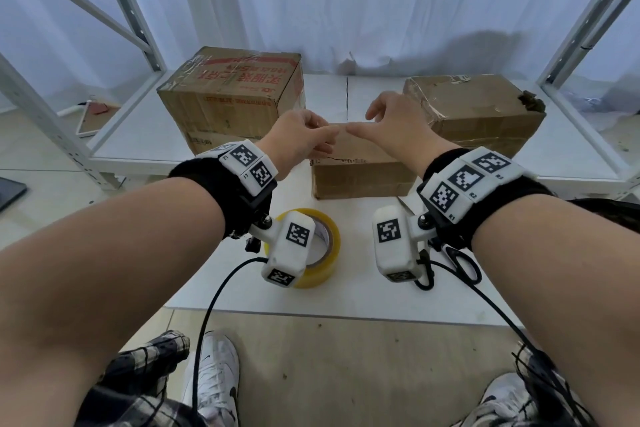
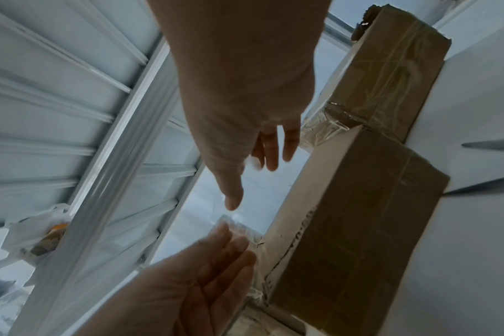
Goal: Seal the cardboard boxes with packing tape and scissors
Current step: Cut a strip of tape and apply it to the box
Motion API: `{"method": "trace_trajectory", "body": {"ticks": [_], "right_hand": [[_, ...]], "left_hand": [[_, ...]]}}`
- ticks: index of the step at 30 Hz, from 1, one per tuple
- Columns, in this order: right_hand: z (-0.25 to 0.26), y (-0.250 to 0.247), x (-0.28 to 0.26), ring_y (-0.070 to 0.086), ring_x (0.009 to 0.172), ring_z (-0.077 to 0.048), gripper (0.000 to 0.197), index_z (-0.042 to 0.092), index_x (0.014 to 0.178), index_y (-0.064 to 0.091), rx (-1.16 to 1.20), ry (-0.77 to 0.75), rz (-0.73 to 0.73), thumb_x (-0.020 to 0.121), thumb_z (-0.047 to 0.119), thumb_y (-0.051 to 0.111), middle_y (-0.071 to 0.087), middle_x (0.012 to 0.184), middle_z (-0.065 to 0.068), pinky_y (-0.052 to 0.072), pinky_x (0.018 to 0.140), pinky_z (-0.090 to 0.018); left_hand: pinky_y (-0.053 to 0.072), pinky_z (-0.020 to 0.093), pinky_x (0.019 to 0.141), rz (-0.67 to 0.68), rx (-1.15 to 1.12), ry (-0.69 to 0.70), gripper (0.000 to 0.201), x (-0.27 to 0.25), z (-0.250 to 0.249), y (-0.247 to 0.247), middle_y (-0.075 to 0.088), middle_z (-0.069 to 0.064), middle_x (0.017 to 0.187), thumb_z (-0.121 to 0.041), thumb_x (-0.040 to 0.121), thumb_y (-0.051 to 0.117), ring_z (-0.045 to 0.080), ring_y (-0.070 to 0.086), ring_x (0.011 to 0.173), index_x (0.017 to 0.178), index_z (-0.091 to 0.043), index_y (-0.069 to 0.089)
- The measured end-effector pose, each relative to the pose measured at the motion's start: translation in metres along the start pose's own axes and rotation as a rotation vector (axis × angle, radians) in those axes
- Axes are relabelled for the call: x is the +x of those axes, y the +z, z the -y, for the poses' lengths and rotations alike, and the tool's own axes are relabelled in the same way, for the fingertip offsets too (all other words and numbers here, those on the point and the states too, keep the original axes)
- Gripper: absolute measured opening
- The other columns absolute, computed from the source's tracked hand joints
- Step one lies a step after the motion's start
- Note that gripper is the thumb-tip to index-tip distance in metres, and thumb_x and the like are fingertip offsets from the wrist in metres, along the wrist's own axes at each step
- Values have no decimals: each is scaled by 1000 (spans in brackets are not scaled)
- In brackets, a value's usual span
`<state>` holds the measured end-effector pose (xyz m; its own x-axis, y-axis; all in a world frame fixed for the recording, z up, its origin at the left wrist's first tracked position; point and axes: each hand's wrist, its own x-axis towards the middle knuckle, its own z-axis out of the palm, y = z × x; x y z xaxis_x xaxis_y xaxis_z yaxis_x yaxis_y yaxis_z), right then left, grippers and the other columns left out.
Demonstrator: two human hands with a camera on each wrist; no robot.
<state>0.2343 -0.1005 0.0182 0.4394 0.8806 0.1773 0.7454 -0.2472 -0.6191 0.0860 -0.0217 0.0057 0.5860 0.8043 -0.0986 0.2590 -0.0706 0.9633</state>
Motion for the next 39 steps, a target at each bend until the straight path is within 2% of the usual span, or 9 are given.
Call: {"method": "trace_trajectory", "body": {"ticks": [5, 8, 14, 19, 22, 27, 32, 35, 39], "right_hand": [[-3, 0, -4, 56, 66, -12, 26, 7, 94, 61, 304, 198, 152, 89, 31, 67, 60, 77, -6, 52, 64, -23], [-5, -2, -7, 54, 62, -12, 20, 1, 97, 63, 420, 302, 226, 91, 21, 64, 59, 73, -8, 51, 57, -18], [-7, 4, -6, 47, 54, -11, 30, -6, 110, 63, 361, 412, 273, 90, 16, 66, 55, 65, -7, 46, 56, -20], [-10, 7, -7, 45, 55, -12, 28, -8, 107, 63, 233, 405, 267, 92, 16, 62, 54, 68, -8, 42, 58, -21], [-13, 8, -8, 48, 58, -12, 13, 7, 84, 58, 238, 369, 234, 90, 15, 66, 57, 71, -8, 46, 62, -23], [-24, 13, -2, 58, 74, -13, 19, 12, 69, 65, 132, 263, 93, 85, 19, 72, 64, 71, -2, 56, 86, -36], [-26, 17, -2, 59, 81, -14, 20, 6, 89, 74, 9, 224, 58, 85, 26, 71, 66, 82, -2, 52, 79, -28], [-24, 19, 0, 62, 88, -17, 23, 7, 89, 73, -97, 208, 60, 85, 29, 72, 68, 93, -5, 45, 72, -26], [-25, 24, 4, 64, 94, -21, 29, 6, 88, 73, -192, 194, 66, 81, 33, 74, 69, 98, -9, 49, 75, -28]], "left_hand": [[56, 20, 60, -12, 40, -30, 9, -2, 3, -11, 66, 10, 78, -13, 91, 64, 13, 64, 64, 87, -6, 59], [53, 17, 55, 12, 95, -60, 9, -6, 4, -14, 67, 9, 76, -12, 90, 65, 11, 64, 60, 84, -6, 61], [53, 15, 52, 4, 222, -98, 12, -8, 0, -5, 65, 6, 70, -12, 91, 63, 7, 60, 52, 85, -3, 63], [54, 16, 53, -24, 294, -134, 15, -3, 1, 6, 65, 7, 71, -15, 91, 64, 10, 60, 56, 81, -3, 64], [55, 19, 59, -42, 298, -160, 18, 1, 3, 7, 65, 7, 70, -17, 91, 64, 10, 60, 57, 83, -2, 65], [56, 25, 66, -61, 297, -161, 19, 4, 5, 14, 66, 9, 73, -19, 91, 64, 13, 60, 58, 82, -2, 65], [55, 23, 62, -67, 353, -168, 19, 7, 4, 19, 65, 9, 73, -19, 92, 63, 13, 60, 58, 88, -1, 65], [55, 23, 64, -70, 388, -169, 19, 7, 4, 20, 64, 8, 74, -19, 93, 62, 13, 60, 60, 92, -1, 64], [56, 24, 65, -69, 436, -160, 20, 7, 4, 21, 65, 9, 75, -19, 94, 61, 14, 60, 60, 93, 0, 64]]}}
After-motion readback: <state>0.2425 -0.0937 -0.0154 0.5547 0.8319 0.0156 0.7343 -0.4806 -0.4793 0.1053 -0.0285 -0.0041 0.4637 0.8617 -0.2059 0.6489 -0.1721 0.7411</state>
